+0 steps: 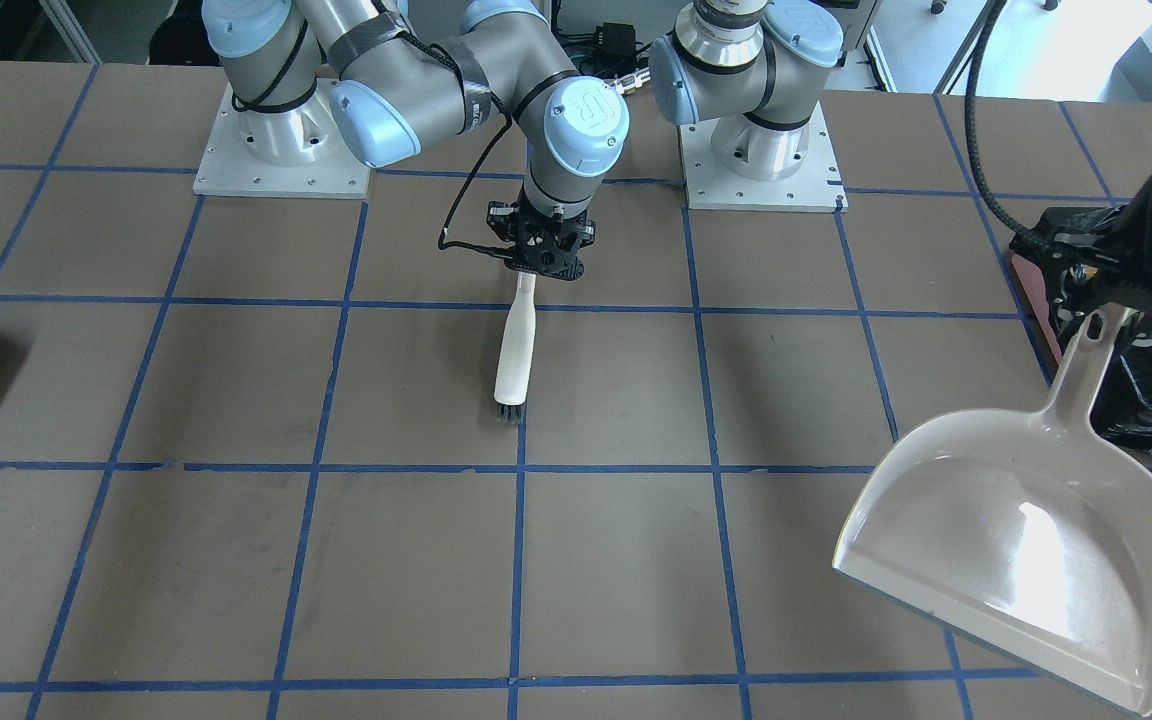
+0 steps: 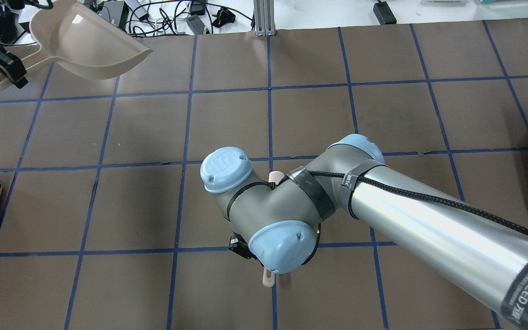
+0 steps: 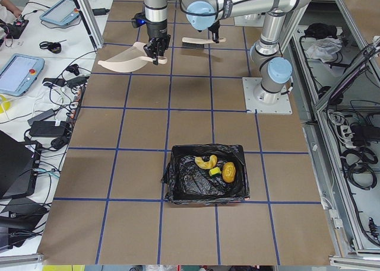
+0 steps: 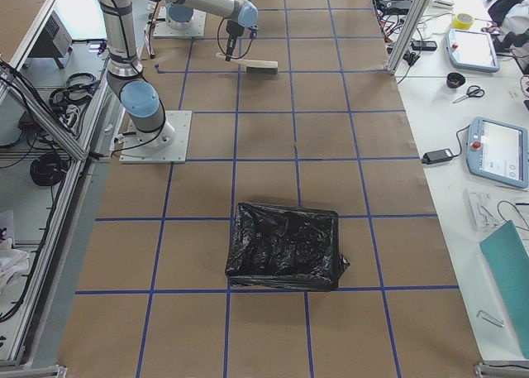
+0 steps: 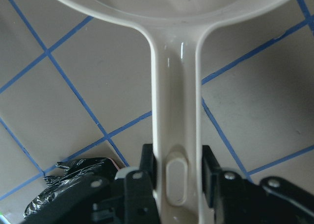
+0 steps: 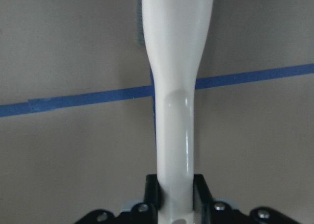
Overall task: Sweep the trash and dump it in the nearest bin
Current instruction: 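Return the empty dustpan with the left gripper while the right lowers the brush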
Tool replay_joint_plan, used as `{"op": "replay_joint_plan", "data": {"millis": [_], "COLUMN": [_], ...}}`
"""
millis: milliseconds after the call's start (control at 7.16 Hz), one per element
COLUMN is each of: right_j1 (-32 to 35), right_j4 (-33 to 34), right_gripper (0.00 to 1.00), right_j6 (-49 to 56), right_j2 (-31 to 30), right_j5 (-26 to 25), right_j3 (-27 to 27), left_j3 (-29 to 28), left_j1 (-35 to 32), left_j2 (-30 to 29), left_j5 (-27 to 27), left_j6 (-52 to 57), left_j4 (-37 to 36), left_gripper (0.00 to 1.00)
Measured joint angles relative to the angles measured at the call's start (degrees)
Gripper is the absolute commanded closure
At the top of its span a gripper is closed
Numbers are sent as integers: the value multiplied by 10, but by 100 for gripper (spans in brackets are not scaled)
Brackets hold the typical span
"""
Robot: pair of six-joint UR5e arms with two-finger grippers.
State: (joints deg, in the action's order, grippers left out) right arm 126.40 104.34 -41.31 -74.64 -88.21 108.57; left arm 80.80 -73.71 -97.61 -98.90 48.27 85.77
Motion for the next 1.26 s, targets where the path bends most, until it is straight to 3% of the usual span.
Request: {"op": "replay_joint_plan", "data": {"millis": [838,1258], "right_j1": [-2,-30], "right_j4": [4,-2], "right_gripper": [1,0], "right_j6": [13,80], "right_j2": [-5,-68], "right_j5": [-7,-10], "right_j3": [-14,-48], "left_j3": [2,1], "left_j1": [-76,-131], "left_j2": [-13,-33], "left_j5": [48,53], "left_j6": [-181,-287], "left_j4": [-1,-17], "left_gripper": [100,100]}}
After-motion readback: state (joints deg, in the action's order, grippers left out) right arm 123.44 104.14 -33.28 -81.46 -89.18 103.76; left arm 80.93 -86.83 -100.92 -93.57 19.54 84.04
